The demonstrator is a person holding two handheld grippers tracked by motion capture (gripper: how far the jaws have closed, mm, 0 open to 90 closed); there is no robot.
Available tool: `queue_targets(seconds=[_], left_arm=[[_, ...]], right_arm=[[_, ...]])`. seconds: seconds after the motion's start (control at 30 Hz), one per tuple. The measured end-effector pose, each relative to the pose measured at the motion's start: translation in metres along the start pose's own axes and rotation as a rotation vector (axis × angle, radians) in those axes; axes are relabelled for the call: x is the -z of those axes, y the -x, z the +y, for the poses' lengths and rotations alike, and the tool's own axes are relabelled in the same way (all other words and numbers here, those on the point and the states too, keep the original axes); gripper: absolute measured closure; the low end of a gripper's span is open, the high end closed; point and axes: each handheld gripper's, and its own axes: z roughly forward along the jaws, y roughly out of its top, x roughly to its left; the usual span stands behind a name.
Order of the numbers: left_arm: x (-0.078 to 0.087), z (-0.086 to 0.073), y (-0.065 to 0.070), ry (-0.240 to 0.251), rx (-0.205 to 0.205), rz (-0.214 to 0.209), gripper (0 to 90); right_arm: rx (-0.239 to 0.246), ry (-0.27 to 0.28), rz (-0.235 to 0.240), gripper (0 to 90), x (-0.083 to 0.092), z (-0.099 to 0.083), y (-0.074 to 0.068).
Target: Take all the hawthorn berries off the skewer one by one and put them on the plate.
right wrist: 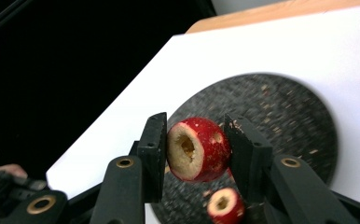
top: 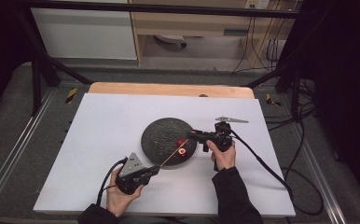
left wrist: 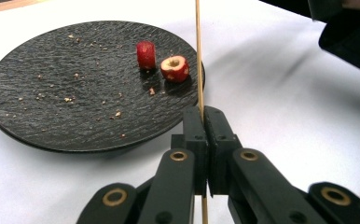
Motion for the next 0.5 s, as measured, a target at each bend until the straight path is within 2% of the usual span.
queue_targets(seconds=[0.23,0.5], left_arm=[[0.002,-0.001,-0.001,-0.005,-0.001,0.003,88.0],[0.009,-0.002,-0.011,0.005,0.021,0.024,88.0]], right_arm=[[0.002,0.051,-0.06,61.1,0.012,0.021,0.011],[0.022,0.074,-0.115,61.1,0.018,0.03,0.017]])
